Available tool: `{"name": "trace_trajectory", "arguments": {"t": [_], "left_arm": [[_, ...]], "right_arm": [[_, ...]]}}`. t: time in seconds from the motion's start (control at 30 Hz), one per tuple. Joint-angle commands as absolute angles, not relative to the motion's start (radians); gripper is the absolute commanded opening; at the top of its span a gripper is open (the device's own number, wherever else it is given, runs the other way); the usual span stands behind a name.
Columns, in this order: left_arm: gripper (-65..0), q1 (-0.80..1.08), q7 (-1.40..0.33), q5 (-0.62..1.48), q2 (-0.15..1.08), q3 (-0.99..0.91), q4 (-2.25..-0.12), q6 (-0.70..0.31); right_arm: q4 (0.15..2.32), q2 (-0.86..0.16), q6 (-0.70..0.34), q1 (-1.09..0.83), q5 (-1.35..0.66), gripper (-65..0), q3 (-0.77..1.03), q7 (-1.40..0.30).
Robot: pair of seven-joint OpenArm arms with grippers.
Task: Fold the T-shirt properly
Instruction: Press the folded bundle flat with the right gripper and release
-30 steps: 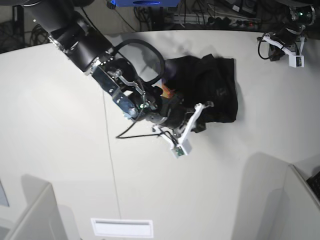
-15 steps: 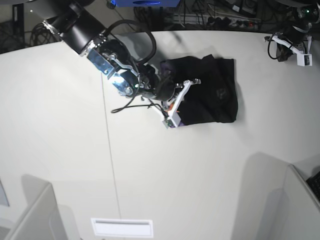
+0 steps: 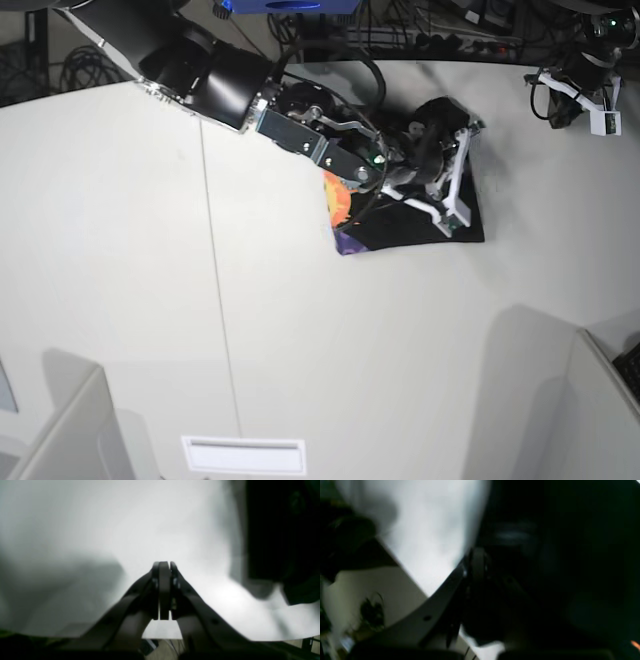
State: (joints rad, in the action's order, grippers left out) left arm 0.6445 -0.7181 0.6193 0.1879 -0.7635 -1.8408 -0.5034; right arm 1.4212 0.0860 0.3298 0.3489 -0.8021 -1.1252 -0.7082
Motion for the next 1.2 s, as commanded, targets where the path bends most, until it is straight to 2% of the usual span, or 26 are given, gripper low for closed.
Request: {"name": "trace_trajectory", "arguments": {"t": [0.0, 0.07, 0.17, 0.37, 0.53, 0.6, 0.67, 0.73, 0.97, 1.17], "left_arm": [[-65.0, 0.651, -0.7, 0.633, 0.199, -0.771, -1.862, -0.51], [-65.0, 0.651, -0.7, 0.633, 0.199, -0.771, -1.868, -0.51], [-65.0, 0.65, -0.7, 0.634, 0.199, -0.763, -1.885, -0.512], [-65.0, 0.647, -0.7, 0.634, 0.199, -0.687, -1.936, -0.512], [-23.2, 0.59, -0.7, 0.72, 0.197, -0.65, -1.928, -0.512], [-10.9, 0.576, -0.7, 0.809, 0.199, -0.65, -1.928, -0.512], [-4.4, 0.55, -0.702, 0.851, 0.202, -0.648, -1.923, -0.507], [-2.3, 0.512, -0.702, 0.825, 0.202, -0.61, -1.913, -0.504], [-2.5, 0.403, -0.702, 0.74, 0.199, -0.456, -1.758, -0.504], [-3.0, 0.364, -0.702, 0.739, 0.2, -0.443, -1.626, -0.504]], "right_arm": [[1.445, 0.097, 0.321, 0.378, -0.812, -65.0, -1.136, -0.699], [1.483, 0.093, 0.321, 0.389, -0.814, -65.0, -1.153, -0.699], [1.578, 0.016, 0.321, 0.369, -0.814, -65.0, -1.098, -0.699], [1.784, -0.134, 0.323, 0.246, -0.814, -65.0, -0.799, -0.7], [1.865, -0.249, 0.323, 0.182, -0.814, -65.0, -0.645, -0.7], [1.867, -0.283, 0.323, 0.168, -0.816, -65.0, -0.627, -0.7], [1.867, -0.303, 0.323, 0.156, -0.816, -65.0, -0.624, -0.7], [1.867, -0.311, 0.323, 0.147, -0.816, -65.0, -0.624, -0.7], [1.867, -0.312, 0.323, 0.131, -0.816, -65.0, -0.628, -0.7], [1.868, -0.314, 0.323, 0.131, -0.816, -65.0, -0.624, -0.7]]}}
